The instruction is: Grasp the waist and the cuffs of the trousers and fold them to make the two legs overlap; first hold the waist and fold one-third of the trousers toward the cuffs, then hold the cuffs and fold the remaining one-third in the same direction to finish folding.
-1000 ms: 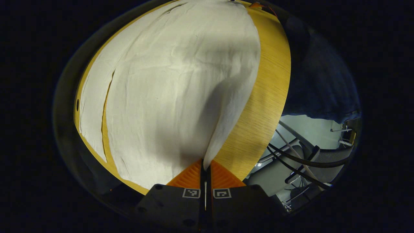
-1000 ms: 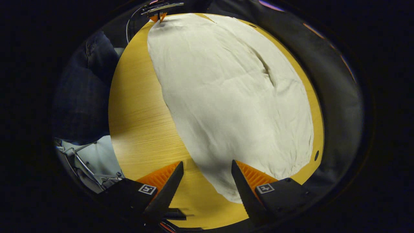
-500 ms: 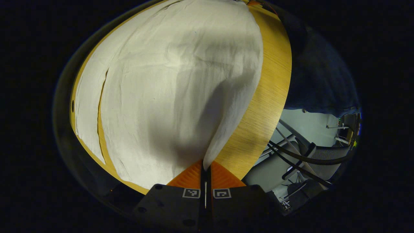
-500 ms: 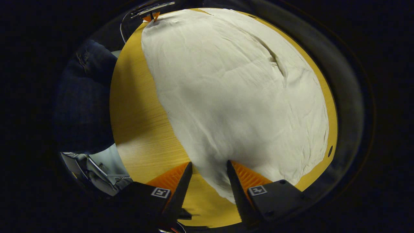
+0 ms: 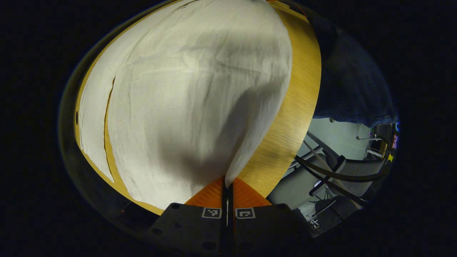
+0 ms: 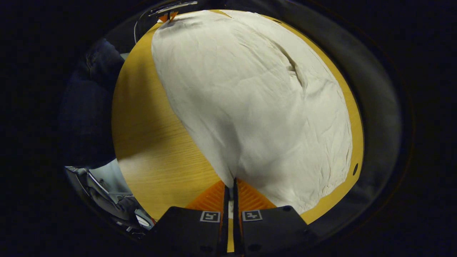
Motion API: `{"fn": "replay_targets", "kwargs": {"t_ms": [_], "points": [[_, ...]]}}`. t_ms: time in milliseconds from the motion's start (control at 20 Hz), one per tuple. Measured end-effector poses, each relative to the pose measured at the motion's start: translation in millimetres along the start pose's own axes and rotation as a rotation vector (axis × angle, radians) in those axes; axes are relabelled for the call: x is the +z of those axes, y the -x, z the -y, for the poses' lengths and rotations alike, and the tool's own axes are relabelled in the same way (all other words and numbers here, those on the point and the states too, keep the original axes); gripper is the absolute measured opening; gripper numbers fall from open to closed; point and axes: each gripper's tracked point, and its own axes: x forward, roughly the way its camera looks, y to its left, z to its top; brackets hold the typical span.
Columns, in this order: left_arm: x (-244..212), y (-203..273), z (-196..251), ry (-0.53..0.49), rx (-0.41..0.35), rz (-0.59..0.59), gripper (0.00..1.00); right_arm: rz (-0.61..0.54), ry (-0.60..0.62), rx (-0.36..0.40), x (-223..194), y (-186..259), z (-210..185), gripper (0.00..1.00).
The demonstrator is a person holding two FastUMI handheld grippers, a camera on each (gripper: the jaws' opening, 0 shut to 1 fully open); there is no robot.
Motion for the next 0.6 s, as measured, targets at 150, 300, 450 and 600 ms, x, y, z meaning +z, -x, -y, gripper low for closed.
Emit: {"fn": "replay_targets", "kwargs": {"t_ms": [150,300,450,600], "points": [[0.6,-0.7,0.7,0.031,0.019,0.037,0.0,-0.011,-0.021,-0.032,-0.7,0.9,1.5,0.08],[3.7,-2.6,0.9,0.105,0.07,0.111,0.0,-0.021,-0.125,-0.074,-1.0,1.5,4.0,0.04],[7.4,10.8,-2.5,0.24,0.12,0.202,0.0,0.005,-0.239,-0.142,0.0,7.0,7.6,0.05],[16.3,37.0,-30.6,0.423,0.217,0.329,0.0,0.067,-0.391,-0.196,7.7,17.0,15.0,0.03]]}}
